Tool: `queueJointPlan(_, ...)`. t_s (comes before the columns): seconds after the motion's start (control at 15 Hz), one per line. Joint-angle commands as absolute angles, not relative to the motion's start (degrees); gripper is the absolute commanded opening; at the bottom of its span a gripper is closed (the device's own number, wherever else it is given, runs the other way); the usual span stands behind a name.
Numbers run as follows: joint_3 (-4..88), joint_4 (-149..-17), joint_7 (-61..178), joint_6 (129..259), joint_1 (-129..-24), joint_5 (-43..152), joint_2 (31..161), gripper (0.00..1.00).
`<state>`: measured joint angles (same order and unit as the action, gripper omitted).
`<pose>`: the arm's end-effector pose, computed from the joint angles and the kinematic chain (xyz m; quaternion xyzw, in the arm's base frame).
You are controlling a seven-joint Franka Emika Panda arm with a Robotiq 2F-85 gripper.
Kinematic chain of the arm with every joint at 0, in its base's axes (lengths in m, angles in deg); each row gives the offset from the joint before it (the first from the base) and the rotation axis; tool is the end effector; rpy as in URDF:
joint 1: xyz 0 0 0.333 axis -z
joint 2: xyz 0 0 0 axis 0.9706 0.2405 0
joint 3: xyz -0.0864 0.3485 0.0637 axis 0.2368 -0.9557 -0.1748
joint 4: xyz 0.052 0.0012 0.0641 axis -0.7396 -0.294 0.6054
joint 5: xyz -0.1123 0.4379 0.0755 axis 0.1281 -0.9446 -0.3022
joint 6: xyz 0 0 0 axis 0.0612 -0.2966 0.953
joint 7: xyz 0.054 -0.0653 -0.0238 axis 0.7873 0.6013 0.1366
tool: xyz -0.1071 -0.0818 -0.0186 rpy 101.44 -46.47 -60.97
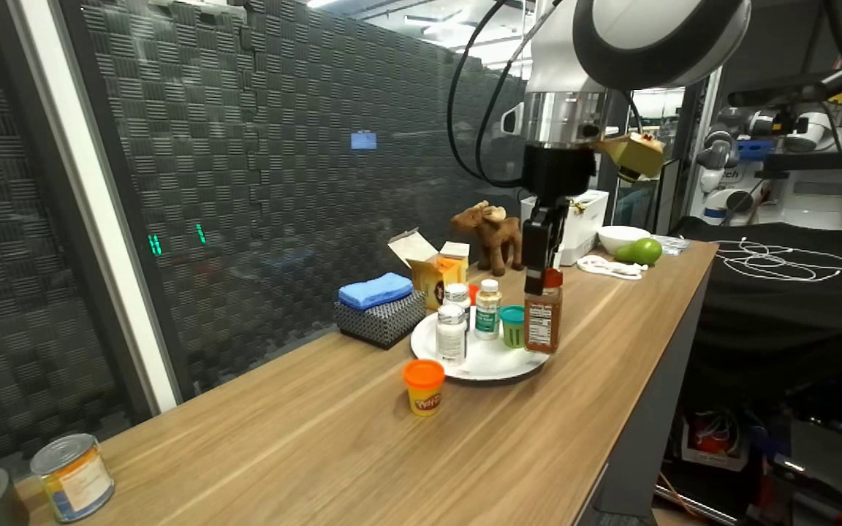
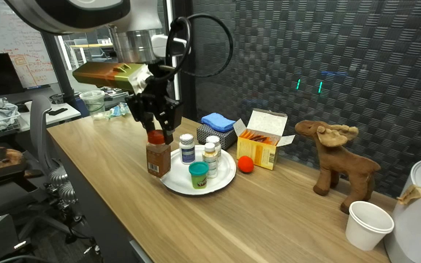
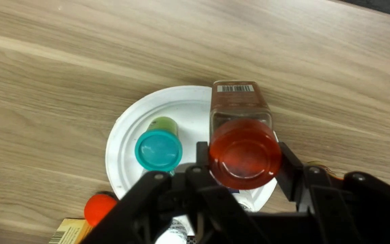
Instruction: Pick the bottles and a red object and put them on the plate
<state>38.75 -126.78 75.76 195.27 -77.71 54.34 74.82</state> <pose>0.5413 0.0063 0.3394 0.9900 0.1346 0.0377 0.0197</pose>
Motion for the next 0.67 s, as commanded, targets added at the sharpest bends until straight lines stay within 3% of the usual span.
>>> queueJointPlan(0.0, 38.67, -125.25, 78.31, 198.93, -77.77, 50.68, 76.8, 0.25)
queueJointPlan(0.6, 38.15, -119.21, 80.14, 204.51, -76.69, 44.51, 85.91, 0.25)
